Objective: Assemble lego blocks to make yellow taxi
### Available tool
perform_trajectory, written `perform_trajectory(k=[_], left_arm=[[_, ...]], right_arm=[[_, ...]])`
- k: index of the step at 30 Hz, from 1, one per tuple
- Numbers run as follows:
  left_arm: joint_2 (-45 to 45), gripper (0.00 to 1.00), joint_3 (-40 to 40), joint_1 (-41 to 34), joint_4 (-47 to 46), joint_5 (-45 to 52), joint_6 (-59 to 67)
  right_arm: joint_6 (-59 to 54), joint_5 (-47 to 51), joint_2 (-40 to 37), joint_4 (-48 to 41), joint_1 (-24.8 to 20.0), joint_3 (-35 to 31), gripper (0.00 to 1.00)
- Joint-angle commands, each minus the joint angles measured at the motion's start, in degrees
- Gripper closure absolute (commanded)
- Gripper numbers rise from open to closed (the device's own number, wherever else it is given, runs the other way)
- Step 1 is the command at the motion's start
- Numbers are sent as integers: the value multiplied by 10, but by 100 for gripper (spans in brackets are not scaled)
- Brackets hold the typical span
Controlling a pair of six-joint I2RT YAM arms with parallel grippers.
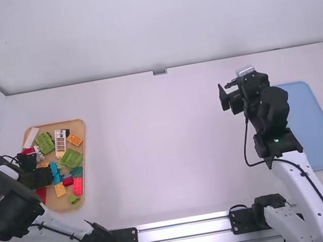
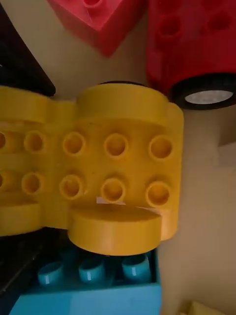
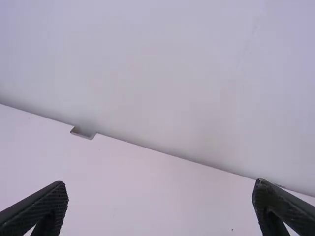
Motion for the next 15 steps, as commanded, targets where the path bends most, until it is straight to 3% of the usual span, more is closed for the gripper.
perform_trajectory(k=[1, 6, 8, 15], left_arm=[[9, 30, -4, -2, -5, -3, 6], [9, 33, -4, -2, -11, -17, -3], [9, 41, -4, -1, -18, -17, -2], [7, 55, -4, -2, -3, -17, -57]], right_arm=[[2, -1, 3, 4, 3, 22, 1], [15, 0, 3, 12, 3, 22, 1], [15, 0, 3, 15, 3, 22, 1], [14, 0, 3, 14, 3, 22, 1]])
